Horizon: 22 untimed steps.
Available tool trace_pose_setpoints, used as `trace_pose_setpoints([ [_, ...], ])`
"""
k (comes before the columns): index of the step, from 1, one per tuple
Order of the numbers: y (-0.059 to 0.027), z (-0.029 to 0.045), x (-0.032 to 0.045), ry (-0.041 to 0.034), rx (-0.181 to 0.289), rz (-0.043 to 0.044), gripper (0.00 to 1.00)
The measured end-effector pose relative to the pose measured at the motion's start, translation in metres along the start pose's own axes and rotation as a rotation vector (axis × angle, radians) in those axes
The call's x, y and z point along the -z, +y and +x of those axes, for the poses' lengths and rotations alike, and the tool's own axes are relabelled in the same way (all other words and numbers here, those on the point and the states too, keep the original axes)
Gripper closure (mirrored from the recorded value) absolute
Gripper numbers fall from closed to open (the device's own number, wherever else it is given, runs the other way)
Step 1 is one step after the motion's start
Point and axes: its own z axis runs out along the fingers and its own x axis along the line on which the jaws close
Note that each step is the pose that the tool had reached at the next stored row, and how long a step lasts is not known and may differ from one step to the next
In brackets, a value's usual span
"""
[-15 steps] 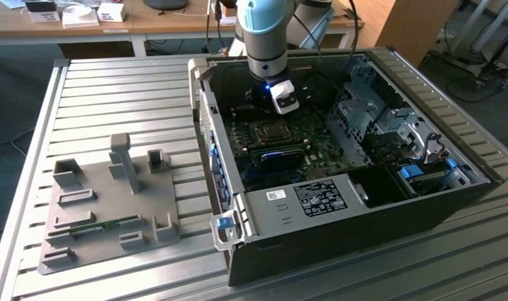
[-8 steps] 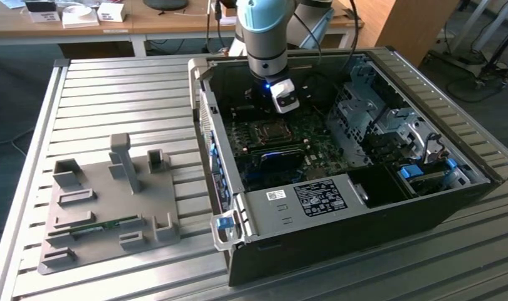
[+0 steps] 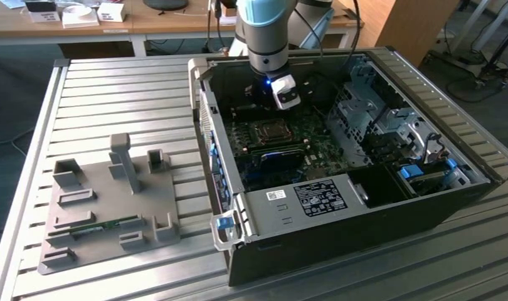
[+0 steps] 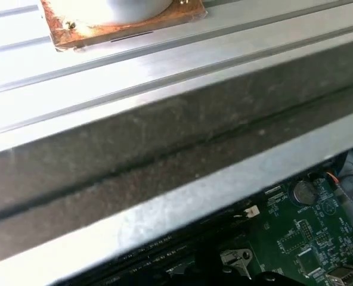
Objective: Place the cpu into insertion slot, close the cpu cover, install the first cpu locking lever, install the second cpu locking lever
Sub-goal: 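Install the first cpu locking lever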
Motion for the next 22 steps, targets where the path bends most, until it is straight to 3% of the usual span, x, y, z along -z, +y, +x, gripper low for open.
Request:
trace_pose_setpoints([
  [8,0.0004,-0.0003,0.0013,-0.0005,0.000,0.0012,0.89],
  [14,0.0005,-0.0004,0.0018,-0.0056,0.005,0.0161,0.89],
  [22,0.0005,-0.0004,0.0018,-0.0058,0.005,0.0169,0.89],
])
